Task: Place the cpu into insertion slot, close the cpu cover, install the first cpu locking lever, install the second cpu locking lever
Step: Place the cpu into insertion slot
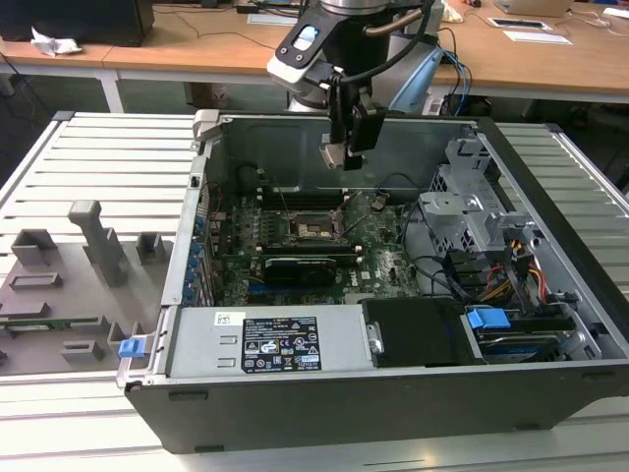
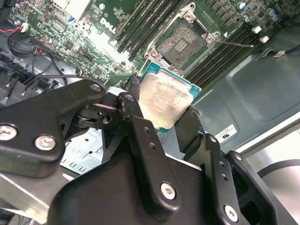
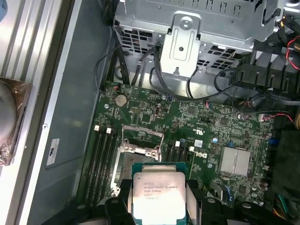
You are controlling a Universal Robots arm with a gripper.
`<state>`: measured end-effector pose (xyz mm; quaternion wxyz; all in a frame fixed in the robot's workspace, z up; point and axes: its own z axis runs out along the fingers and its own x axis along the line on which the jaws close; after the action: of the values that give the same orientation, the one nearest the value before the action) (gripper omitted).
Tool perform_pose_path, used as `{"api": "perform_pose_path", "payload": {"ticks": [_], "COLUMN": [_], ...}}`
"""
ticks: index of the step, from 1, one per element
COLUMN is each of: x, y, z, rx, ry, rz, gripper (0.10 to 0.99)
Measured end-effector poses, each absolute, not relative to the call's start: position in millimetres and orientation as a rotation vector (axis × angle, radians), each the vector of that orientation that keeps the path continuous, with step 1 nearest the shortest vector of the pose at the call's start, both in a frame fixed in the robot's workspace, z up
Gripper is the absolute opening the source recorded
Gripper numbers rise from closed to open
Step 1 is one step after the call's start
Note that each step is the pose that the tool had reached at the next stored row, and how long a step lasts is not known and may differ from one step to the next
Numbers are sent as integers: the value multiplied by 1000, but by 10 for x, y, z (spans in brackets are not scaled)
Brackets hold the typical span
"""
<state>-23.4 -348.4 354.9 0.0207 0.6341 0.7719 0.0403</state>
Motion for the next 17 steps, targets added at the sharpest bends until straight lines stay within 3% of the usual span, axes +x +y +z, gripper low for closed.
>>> {"api": "perform_pose_path", "payload": {"ticks": [17], "x": [-241], "y": [-3483], "z": [3425], "rx": [2108], "ry": [2263], "rz": [120], "gripper": [541]}}
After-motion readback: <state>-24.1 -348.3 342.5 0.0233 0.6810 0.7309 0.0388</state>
